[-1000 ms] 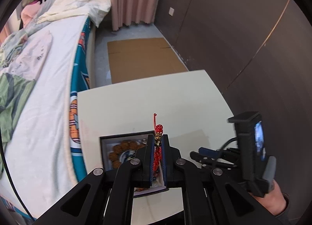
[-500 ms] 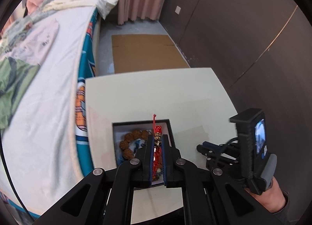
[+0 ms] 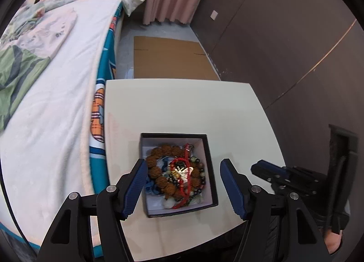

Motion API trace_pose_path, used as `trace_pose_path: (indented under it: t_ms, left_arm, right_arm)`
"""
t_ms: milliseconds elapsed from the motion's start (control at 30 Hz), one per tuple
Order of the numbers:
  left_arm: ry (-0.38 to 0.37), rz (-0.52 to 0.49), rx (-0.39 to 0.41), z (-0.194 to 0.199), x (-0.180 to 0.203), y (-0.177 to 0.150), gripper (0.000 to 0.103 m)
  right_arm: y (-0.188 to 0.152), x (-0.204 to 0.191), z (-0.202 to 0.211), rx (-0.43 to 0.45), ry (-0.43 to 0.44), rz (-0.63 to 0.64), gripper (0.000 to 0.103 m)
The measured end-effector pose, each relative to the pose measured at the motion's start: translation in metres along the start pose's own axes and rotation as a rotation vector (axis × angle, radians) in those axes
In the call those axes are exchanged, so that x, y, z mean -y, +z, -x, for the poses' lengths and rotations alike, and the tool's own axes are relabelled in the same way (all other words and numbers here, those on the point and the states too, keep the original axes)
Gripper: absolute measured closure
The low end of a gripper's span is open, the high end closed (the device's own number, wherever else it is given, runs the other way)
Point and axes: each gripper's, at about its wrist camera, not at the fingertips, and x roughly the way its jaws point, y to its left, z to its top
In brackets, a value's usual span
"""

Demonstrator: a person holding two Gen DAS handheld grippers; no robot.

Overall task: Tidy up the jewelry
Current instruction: 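Drop red bracelet into box with left tool while right tool drops silver ring in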

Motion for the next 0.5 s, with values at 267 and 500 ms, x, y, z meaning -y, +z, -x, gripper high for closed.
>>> trace_pose_path:
  t_ms: [267, 500]
  left_arm:
    - [0.030, 0.006, 0.050, 0.024, -0.017, -0.006, 0.036]
    - [0.052, 0.036, 0.109, 0.049, -0.030, -0.012, 0.036]
  right_arm:
    - [0.019, -0.048, 0.023, 0.068, 0.081, 0.061, 0.089]
    - [0.019, -0.072, 0.047, 0.191, 0.126, 0.081, 0.033]
